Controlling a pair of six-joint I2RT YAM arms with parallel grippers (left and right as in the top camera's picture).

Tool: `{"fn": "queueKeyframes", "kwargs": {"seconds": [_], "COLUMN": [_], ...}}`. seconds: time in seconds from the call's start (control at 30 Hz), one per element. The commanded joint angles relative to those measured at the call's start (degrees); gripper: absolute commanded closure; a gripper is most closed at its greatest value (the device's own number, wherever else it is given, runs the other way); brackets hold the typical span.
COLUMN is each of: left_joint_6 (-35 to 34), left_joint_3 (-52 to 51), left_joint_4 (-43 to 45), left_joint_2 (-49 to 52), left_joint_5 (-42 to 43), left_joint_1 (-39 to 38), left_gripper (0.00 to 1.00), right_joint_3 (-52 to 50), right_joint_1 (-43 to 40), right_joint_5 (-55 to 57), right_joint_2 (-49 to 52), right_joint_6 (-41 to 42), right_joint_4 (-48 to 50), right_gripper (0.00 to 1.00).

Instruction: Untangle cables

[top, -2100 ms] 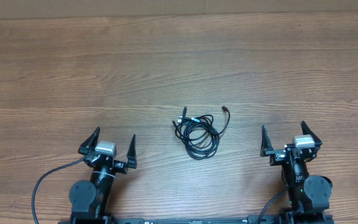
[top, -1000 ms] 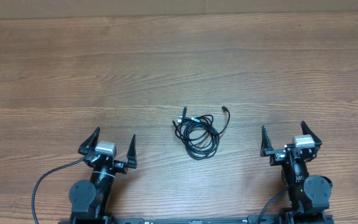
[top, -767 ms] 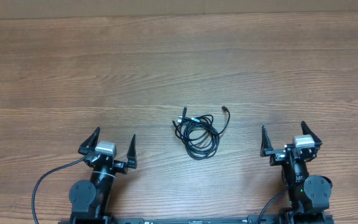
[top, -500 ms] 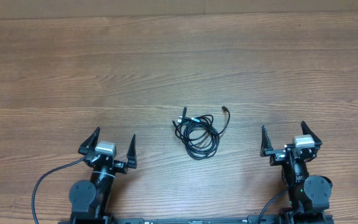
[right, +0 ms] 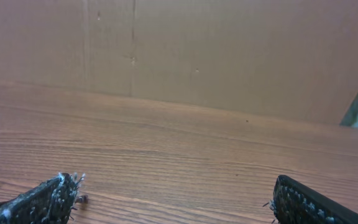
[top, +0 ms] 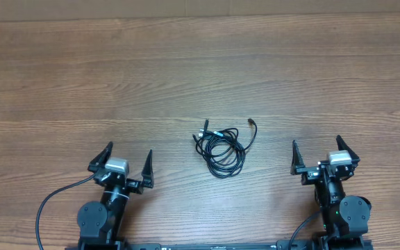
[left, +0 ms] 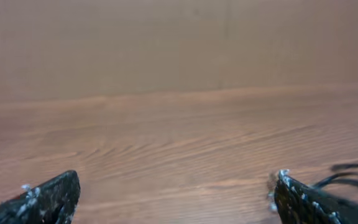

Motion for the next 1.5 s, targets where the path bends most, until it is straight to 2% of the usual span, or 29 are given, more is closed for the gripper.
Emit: {"fn": "queueKeyframes", "kwargs": {"seconds": [0.0,0.17,0.27,0.4,0.53,0.6,0.67,0.8,0.9,1.0,1.17,1.33,1.47], "left_joint_6": [-7.9,-16.5,-17.9,-15.2,-10.6,-10.5,-10.5,-9.6,-6.2,-2.9,-0.9,-4.5,-4.8], "left_joint_3": [-0.2,0.3,3.1,10.3,19.2,23.2,27.0,35.1,42.9,51.8,63.7,65.0,65.0], "left_joint_4": [4.8,18.5,18.0,7.9,-4.8,-7.4,-8.7,-11.3,-18.1,-28.8,-42.7,-44.9,-45.2], "left_joint_2": [-0.5,-0.5,-0.5,-0.3,2.9,6.0,10.0,20.1,28.7,37.2,49.6,56.2,60.4], "left_joint_5": [7.5,15.0,16.2,16.9,17.0,19.4,21.7,25.7,28.0,27.9,28.6,36.8,39.4], "left_joint_1": [0.2,0.2,0.2,0.2,0.2,0.2,0.2,0.2,0.2,0.2,0.2,0.2,0.2], "left_gripper": [0.00,0.01,0.00,0.01,0.00,0.00,0.00,0.00,0.00,0.01,0.00,0.00,0.00], "right_joint_3": [-0.6,-0.6,-0.6,-0.6,-0.6,-0.6,-0.6,-0.1,3.9,11.7,33.1,57.3,75.5], "right_joint_1": [-0.2,-0.2,-0.2,-0.2,-0.1,-0.1,-0.1,-0.3,-0.5,-1.3,-3.8,-4.7,-4.7], "right_joint_5": [-0.1,-0.1,-0.1,-3.1,-29.4,-43.0,-51.0,-49.0,-43.3,-37.9,-31.2,-24.6,-23.0], "right_joint_2": [-0.6,-0.6,-0.6,-0.6,-0.6,-0.6,-0.6,-0.6,-0.6,-0.1,7.6,24.1,40.1], "right_joint_6": [0.0,0.0,0.0,0.0,8.4,10.1,10.5,19.5,20.6,19.8,10.1,1.9,1.0], "right_joint_4": [0.3,0.3,0.3,2.5,3.4,5.4,10.3,24.3,26.0,17.8,-10.7,-43.5,-65.8], "right_gripper": [0.00,0.00,0.00,0.00,0.00,0.00,0.00,0.00,0.00,0.00,0.00,0.00,0.00]}}
